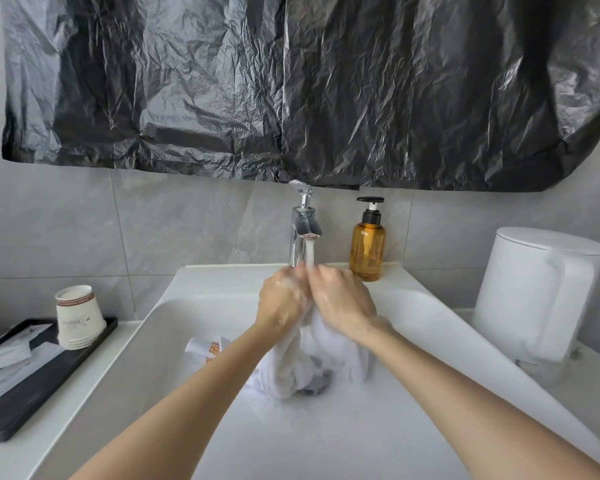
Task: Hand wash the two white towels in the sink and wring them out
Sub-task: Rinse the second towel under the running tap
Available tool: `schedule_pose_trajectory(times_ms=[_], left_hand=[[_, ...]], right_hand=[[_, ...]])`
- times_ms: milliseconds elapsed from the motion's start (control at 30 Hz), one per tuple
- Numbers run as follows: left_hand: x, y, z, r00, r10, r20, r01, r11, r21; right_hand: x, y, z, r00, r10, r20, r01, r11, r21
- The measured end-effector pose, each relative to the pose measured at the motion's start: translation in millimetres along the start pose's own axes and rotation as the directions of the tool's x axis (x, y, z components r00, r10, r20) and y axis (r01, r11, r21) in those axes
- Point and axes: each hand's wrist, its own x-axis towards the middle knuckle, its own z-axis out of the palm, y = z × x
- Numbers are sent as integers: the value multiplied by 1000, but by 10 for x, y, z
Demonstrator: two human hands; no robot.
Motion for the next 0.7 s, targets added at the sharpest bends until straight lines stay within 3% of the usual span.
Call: schedule_pose_trajectory(times_ms=[67, 133, 200, 333, 400, 500, 600, 700], left_hand=[[-37, 35, -25, 987, -123, 103, 144, 960, -239], [-44, 84, -103, 967, -175, 184, 231, 907, -352], [-37, 64, -159, 948, -134, 290, 220, 932, -289], [-63, -181, -99, 820, -130, 557, 156, 988, 2], [-72, -241, -83, 836, -121, 535, 130, 991, 22], [-36, -131, -179, 902, -135, 411, 254, 934, -250], [40, -68, -260, 948, -257, 186, 314, 844, -436], [41, 4, -321, 937, -323, 131, 339, 756, -560]], right_hand=[[38, 52, -44, 1000, -9, -11, 9, 1000, -14], [114, 140, -104, 994, 109, 5, -109, 991, 73], [191, 234, -161, 971, 240, -15, -233, 952, 197], [313, 368, -249, 886, 463, -25, -409, 806, 428], [358, 388, -242, 829, 557, 42, -481, 673, 562], [364, 393, -231, 805, 583, 111, -493, 553, 672], [285, 368, -259, 890, 447, 93, -401, 668, 627], [202, 286, -224, 946, 288, 149, -321, 756, 571]])
